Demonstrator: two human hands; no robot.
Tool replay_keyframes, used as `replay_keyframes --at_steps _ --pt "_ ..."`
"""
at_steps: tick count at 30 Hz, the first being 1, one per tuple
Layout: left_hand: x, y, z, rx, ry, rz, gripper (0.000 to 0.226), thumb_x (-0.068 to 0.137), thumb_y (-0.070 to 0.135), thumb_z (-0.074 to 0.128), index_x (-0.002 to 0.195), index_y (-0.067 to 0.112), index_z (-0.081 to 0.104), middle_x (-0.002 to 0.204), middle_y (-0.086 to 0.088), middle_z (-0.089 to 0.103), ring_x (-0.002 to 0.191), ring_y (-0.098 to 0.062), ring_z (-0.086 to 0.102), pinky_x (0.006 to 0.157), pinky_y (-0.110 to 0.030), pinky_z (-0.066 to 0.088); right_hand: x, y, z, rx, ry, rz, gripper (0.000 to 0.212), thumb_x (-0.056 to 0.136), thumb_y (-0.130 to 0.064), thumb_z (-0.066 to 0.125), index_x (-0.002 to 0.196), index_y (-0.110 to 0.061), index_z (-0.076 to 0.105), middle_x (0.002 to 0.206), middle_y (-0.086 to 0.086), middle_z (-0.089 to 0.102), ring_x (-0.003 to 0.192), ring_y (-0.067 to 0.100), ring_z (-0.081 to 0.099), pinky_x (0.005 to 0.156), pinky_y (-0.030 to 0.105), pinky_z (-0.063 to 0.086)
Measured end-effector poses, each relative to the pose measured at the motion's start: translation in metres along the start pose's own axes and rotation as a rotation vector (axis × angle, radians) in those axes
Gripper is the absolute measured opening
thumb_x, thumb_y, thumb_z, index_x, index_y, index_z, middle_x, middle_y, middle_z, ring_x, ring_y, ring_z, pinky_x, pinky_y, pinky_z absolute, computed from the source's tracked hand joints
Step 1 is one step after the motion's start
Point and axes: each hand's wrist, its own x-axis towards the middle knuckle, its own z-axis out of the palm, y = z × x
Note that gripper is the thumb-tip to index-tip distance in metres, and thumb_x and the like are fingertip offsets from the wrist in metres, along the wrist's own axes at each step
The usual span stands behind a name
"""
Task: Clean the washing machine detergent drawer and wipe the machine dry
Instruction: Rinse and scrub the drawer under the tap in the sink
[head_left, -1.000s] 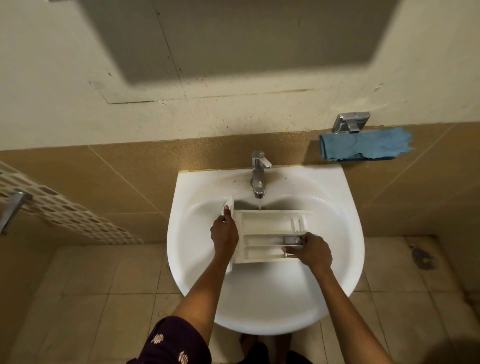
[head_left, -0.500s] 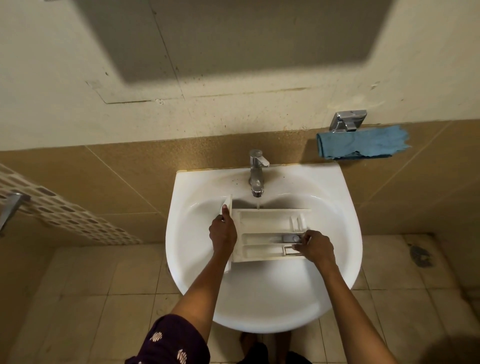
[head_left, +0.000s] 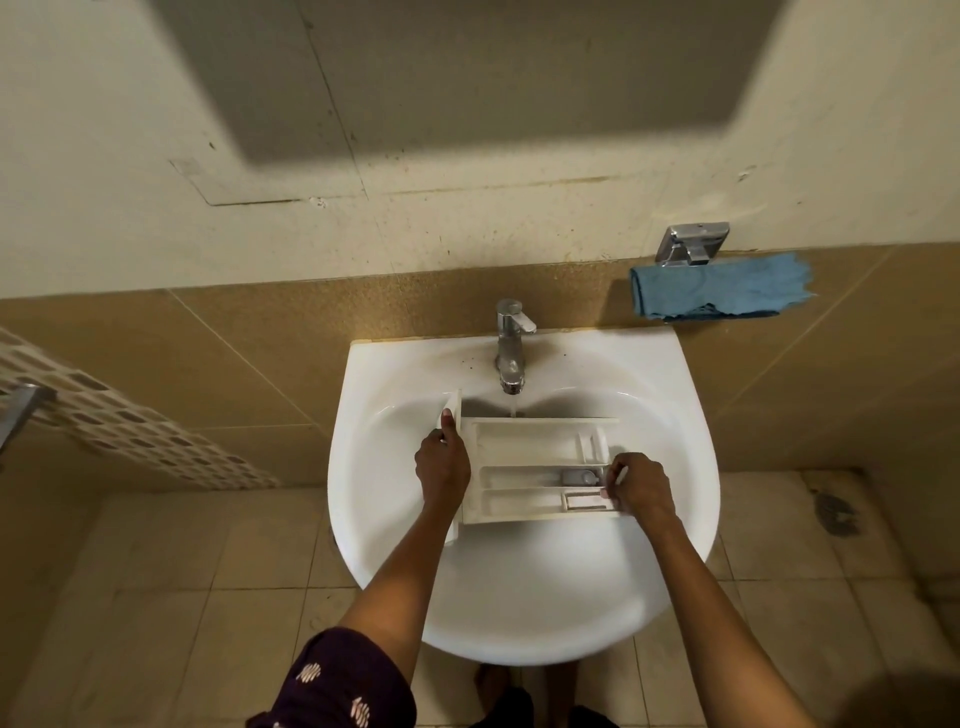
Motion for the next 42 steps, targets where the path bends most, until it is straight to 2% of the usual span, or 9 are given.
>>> replay_keyframes --at_steps 3,5,14,19,22,28,34,38,42 --pt "0.001 -0.001 0.001 0.001 -0.004 -0.004 0.063 0.099 0.05 0.023 0.108 0.004 0.064 0.111 -0.019 0.065 0.106 -0.036 0.057 0.097 -0.042 0.043 0.002 -0.003 -0.002 -0.066 -0.051 0.016 0.015 0.083 -0.001 0.057 0.094 -0.003 0.067 0.101 0.017 0.067 0.096 0.033 0.063 0.078 0.028 0.046" --pt "0.0 -0.001 0.001 -0.004 0.004 -0.001 0.062 0.099 0.049 0.023 0.109 0.003 0.063 0.111 -0.019 0.064 0.106 -0.036 0.057 0.097 -0.042 0.043 0.0 -0.005 -0.003 -0.092 -0.131 0.027 0.027 0.074 -0.008 0.074 0.099 -0.004 0.066 0.103 0.013 0.067 0.098 0.029 0.063 0.073 0.025 0.042" --pt "0.0 0.001 0.0 -0.002 -0.002 -0.008 0.061 0.099 0.047 0.023 0.109 0.002 0.063 0.112 -0.019 0.064 0.105 -0.035 0.058 0.097 -0.041 0.042 0.002 -0.004 -0.015 -0.085 -0.192 0.006 0.031 0.062 -0.001 0.083 0.071 -0.01 0.054 0.079 0.006 0.059 0.073 0.019 0.056 0.047 0.014 0.034" --pt "0.0 0.0 0.0 -0.002 0.001 -0.012 0.061 0.099 0.048 0.023 0.104 0.003 0.063 0.109 -0.019 0.065 0.103 -0.035 0.058 0.095 -0.041 0.043 0.008 0.002 -0.013 -0.078 -0.133 -0.012 0.032 0.079 0.009 0.051 0.062 -0.017 0.051 0.083 0.015 0.064 0.073 0.026 0.061 0.06 0.022 0.047" --pt "-0.001 0.002 0.0 0.005 0.004 -0.007 0.06 0.1 0.046 0.024 0.109 0.001 0.063 0.113 -0.019 0.063 0.107 -0.036 0.057 0.097 -0.041 0.042 0.007 0.005 -0.014 -0.012 -0.13 0.006 0.02 0.079 0.002 0.06 0.069 -0.014 0.054 0.084 0.015 0.064 0.067 0.028 0.063 0.066 0.029 0.053" --pt "-0.002 0.003 -0.001 0.014 0.002 -0.006 0.06 0.1 0.046 0.023 0.108 0.001 0.063 0.113 -0.019 0.063 0.107 -0.035 0.056 0.096 -0.04 0.041 0.009 0.008 -0.015 0.007 -0.15 0.045 0.029 0.068 0.009 0.067 0.06 -0.015 0.053 0.032 -0.012 0.052 0.032 -0.002 0.052 0.037 0.006 0.036" --pt "-0.003 0.004 -0.002 0.008 0.009 -0.011 0.06 0.1 0.046 0.024 0.106 0.001 0.063 0.11 -0.019 0.064 0.105 -0.035 0.057 0.093 -0.038 0.042 0.009 0.0 -0.018 -0.077 -0.189 0.015 0.026 0.081 0.007 0.048 0.072 -0.013 0.062 0.085 0.014 0.068 0.07 0.022 0.062 0.056 0.019 0.044" --pt "-0.004 0.006 -0.002 0.005 0.015 -0.008 0.059 0.1 0.046 0.024 0.109 0.001 0.062 0.113 -0.019 0.063 0.106 -0.035 0.057 0.096 -0.039 0.042 0.007 0.001 -0.014 -0.135 -0.193 -0.001 0.022 0.074 0.001 0.067 0.069 -0.016 0.053 0.093 0.012 0.066 0.086 0.026 0.06 0.062 0.02 0.039" --pt "-0.003 0.004 -0.001 -0.007 0.011 -0.015 0.059 0.099 0.046 0.024 0.107 0.002 0.063 0.111 -0.019 0.064 0.106 -0.035 0.057 0.095 -0.04 0.042 0.009 0.0 -0.008 -0.175 -0.159 -0.008 0.018 0.081 0.006 0.05 0.082 -0.01 0.058 0.107 0.017 0.066 0.095 0.029 0.06 0.069 0.022 0.038"
